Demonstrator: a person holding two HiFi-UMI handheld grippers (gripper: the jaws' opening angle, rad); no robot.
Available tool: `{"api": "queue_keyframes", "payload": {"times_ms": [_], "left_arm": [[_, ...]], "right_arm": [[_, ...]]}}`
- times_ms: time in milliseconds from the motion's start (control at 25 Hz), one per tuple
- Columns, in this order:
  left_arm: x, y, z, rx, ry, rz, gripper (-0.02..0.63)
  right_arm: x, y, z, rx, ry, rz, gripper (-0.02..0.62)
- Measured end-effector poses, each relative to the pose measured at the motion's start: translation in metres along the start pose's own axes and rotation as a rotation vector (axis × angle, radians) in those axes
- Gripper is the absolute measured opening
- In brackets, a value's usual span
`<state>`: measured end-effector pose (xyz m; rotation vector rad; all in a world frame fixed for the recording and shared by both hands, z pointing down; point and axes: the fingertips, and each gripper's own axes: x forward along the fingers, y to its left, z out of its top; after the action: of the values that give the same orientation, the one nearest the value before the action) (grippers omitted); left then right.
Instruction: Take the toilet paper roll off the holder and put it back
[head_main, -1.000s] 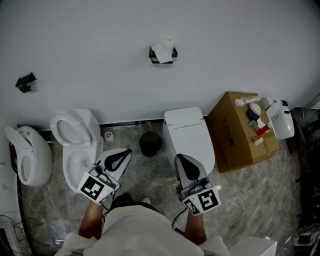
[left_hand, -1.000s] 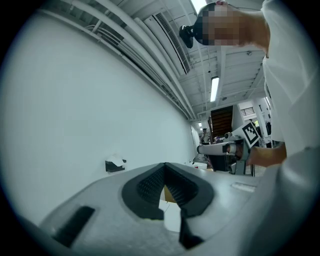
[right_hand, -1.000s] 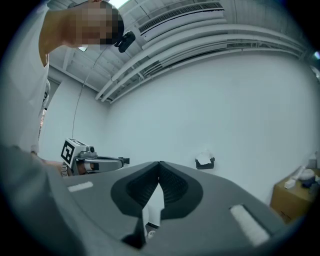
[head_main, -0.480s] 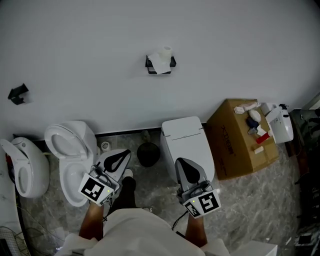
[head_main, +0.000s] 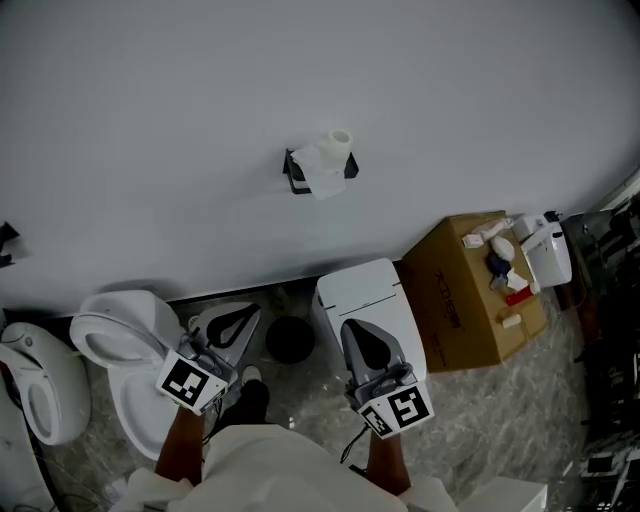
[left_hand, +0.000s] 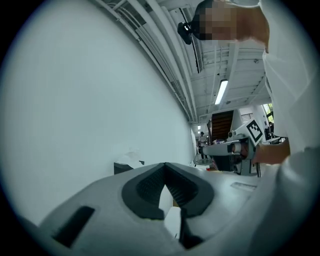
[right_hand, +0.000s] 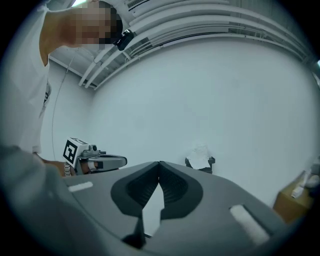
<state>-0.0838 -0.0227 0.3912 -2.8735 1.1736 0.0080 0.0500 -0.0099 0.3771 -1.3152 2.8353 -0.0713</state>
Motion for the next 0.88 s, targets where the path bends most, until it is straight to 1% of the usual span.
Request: {"api": "queue_keyframes", "payload": {"times_ms": [80,160,360,520,640,760,880], "left_arm": [[0.014,0.029,-0.002,-0.004,0.003,-0.018,0.003],[0.029,0.053,0.002,-0.016,-0.017,-0.032,0.003],[0.061,0.085,0.002,-0.033,-0.039,-0.064,0.003],[0.08,0.095,0.0,-0.041,-0.029,-0.084,0.003],[0.097,0.097,0.003,-0.031,-0.028,-0.09,0.003],[0.112,0.093,0.01,-0.017,-0.04,-0.083,0.003],[0.123,0.09,0.012,-0.023,-0.041,-0.069,0.003]], "right_arm": [[0.03,-0.009,0.002,-0.002,0.002,-0.017,0.011],[0.054,-0.017,0.002,-0.004,0.002,-0.035,0.011],[0.089,-0.04,0.0,-0.007,0.022,-0.069,0.011],[0.103,-0.058,0.004,-0.009,0.02,-0.085,0.011],[0.108,-0.072,0.005,-0.019,0.024,-0.087,0.011],[0.108,-0.09,0.005,-0.021,0.024,-0.086,0.022],[0.11,-0.106,0.011,-0.027,0.011,-0.079,0.026]]}}
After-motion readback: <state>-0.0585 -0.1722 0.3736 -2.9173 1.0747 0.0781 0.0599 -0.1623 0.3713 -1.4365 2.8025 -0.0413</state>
